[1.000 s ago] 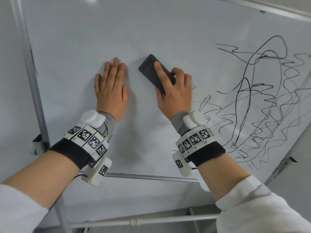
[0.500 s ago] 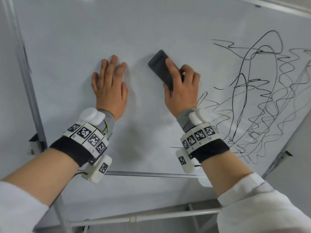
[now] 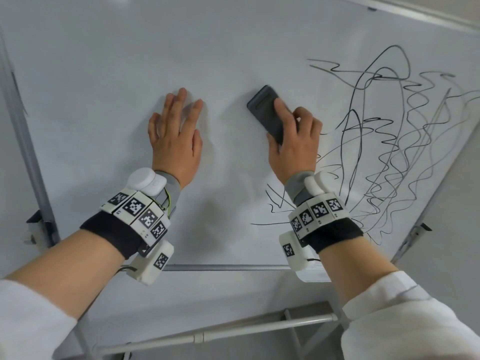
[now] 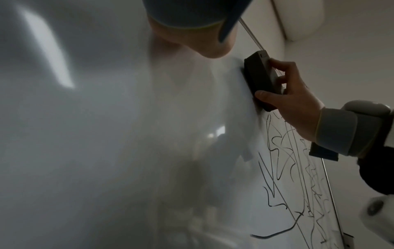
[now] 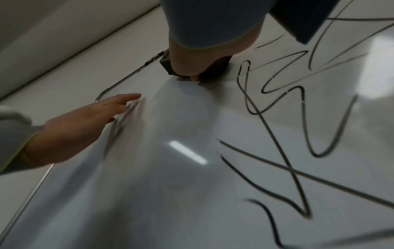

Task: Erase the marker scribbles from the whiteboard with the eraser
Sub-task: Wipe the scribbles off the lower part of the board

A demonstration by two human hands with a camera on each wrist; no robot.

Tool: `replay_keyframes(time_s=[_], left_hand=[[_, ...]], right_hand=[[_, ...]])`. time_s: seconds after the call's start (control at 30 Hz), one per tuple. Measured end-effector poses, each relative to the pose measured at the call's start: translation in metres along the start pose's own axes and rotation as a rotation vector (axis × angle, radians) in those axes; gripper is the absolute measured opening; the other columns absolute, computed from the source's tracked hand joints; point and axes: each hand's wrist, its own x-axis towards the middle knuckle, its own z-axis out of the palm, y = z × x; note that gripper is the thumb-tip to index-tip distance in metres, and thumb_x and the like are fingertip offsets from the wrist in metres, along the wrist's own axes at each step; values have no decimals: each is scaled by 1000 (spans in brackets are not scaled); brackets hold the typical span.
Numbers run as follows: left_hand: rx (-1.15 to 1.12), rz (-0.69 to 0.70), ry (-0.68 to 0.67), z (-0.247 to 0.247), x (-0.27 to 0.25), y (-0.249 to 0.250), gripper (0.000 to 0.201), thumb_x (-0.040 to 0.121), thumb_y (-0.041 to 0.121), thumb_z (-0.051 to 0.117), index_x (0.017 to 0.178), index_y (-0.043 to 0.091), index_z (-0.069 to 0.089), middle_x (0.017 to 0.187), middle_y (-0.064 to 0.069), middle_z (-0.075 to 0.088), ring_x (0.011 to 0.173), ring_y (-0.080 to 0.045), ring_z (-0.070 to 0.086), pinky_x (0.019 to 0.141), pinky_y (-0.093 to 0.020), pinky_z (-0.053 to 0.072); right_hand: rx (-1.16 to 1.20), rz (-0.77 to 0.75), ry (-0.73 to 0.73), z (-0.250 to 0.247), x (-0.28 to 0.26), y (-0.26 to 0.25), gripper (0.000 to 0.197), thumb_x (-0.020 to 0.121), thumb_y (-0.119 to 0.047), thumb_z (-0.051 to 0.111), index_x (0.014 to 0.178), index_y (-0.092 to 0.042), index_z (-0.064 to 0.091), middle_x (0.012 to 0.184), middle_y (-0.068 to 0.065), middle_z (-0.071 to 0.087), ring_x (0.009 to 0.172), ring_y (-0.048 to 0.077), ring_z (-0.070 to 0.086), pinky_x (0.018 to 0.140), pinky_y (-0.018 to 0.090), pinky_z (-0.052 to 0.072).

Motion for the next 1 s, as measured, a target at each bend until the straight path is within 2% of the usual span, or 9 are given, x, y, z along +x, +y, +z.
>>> replay_keyframes(time_s=[0.17, 0.23, 0.33, 0.4, 0.57, 0.63, 0.77, 0.83, 1.0], left_hand=[[19, 34, -34, 10, -2, 9, 55, 89, 16, 28, 143, 22, 33, 154, -7, 20, 142, -25, 14, 110, -50, 8], [15, 38, -43, 11, -3, 12, 55, 89, 18, 27, 143, 22, 33, 154, -7, 21, 142, -27, 14, 110, -50, 9], [15, 38, -56, 13, -5, 14, 55, 89, 20, 25, 143, 21, 34, 153, -7, 21, 141, -27, 15, 110, -50, 9], [18, 24, -68, 15, -6, 16, 55, 89, 22, 23, 143, 21, 33, 154, -7, 19, 142, -26, 12, 111, -48, 7], [43, -3, -87, 19, -10, 22, 58, 89, 27, 21, 146, 20, 25, 155, -8, 12, 143, -26, 6, 112, -48, 0], [50, 0, -98, 20, -10, 23, 58, 90, 28, 23, 147, 20, 23, 155, -9, 11, 143, -27, 6, 112, -48, 0], [41, -6, -104, 22, -7, 23, 57, 91, 28, 29, 147, 20, 22, 155, -9, 11, 142, -27, 5, 112, -48, -1], [46, -10, -96, 24, -8, 23, 58, 92, 27, 36, 147, 20, 21, 156, -10, 9, 142, -28, 3, 111, -50, -2], [64, -25, -91, 28, -9, 29, 63, 93, 36, 46, 148, 22, 17, 155, -15, 5, 142, -34, 0, 109, -56, -3]], right_hand=[[43, -151, -107, -6, -27, 6, 62, 76, -15, 66, 132, -25, 41, 110, 17, 54, 89, 31, 42, 79, 41, 44], [22, -86, -82, -11, -21, 16, 59, 79, -18, 64, 132, -25, 40, 109, 17, 54, 88, 33, 45, 80, 41, 44], [3, 126, -11, -17, -6, 31, 57, 82, -24, 61, 134, -22, 38, 110, 19, 52, 89, 36, 46, 86, 38, 41], [-9, 161, -12, -16, -4, 34, 58, 82, -26, 60, 135, -20, 37, 111, 20, 51, 88, 36, 47, 86, 38, 40], [6, -55, -79, -11, -27, 19, 57, 83, -23, 62, 134, -21, 36, 107, 20, 53, 87, 32, 43, 83, 39, 42], [2, -68, -83, -12, -29, 25, 57, 83, -24, 62, 134, -22, 37, 107, 19, 53, 87, 31, 43, 82, 39, 43], [0, 142, -12, -18, -19, 44, 61, 82, -22, 62, 136, -19, 34, 111, 23, 51, 89, 38, 47, 84, 44, 45], [7, 185, -13, -18, -18, 45, 63, 81, -22, 61, 137, -17, 32, 111, 24, 50, 89, 39, 47, 83, 45, 46], [26, 4, -89, -13, -40, 30, 57, 83, -25, 60, 134, -18, 35, 106, 20, 51, 86, 33, 44, 80, 39, 44]])
